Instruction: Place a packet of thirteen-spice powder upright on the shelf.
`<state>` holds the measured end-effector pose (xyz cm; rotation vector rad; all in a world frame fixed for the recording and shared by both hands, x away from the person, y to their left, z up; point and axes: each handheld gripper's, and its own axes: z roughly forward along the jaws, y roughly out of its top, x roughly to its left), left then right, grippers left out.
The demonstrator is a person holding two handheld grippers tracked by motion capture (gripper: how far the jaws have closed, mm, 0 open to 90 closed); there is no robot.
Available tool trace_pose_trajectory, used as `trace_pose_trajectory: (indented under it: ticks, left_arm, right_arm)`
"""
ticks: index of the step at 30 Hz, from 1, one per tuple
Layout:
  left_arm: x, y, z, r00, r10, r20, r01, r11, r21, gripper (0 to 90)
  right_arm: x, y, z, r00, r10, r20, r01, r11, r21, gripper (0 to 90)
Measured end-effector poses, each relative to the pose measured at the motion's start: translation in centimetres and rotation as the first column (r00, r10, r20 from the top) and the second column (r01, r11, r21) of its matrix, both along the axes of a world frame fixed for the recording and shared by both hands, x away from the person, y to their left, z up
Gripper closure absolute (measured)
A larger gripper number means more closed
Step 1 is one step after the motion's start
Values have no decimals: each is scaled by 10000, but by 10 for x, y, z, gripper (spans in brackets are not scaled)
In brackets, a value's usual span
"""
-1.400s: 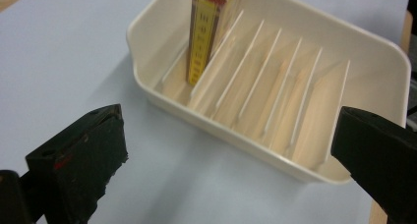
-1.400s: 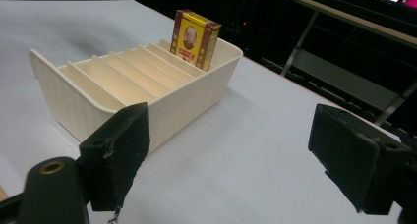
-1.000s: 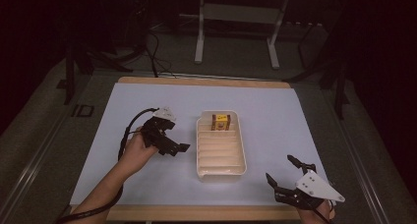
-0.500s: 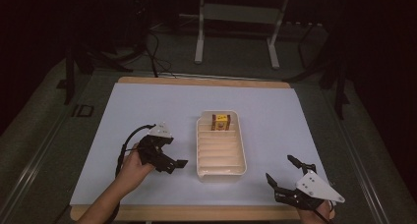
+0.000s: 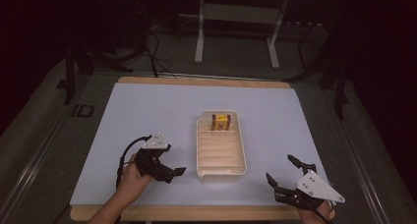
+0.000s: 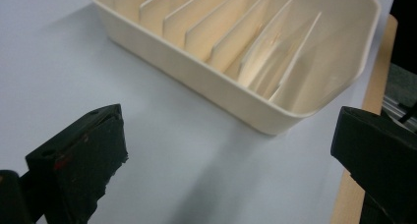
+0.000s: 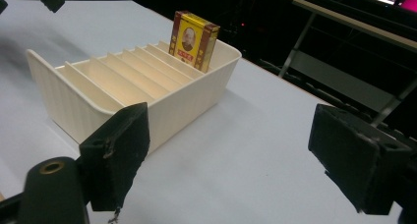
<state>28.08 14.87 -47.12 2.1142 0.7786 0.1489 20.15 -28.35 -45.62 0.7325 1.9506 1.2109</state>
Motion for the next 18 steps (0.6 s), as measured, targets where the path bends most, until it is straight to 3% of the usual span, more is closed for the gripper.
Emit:
trace_pose_trajectory:
  ticks: [6,18]
  left_arm:
    - [-3,7,-3,9998,199,-26,-200,9996,-177,3]
    - [-6,10,-1,9986,381,365,-358,9975,-602,3]
  right_arm:
    - [0,0,0,10000,9,-22,-9,10000,12,157]
    - [-1,1,0,10000,28,-28,-28,10000,-40,157]
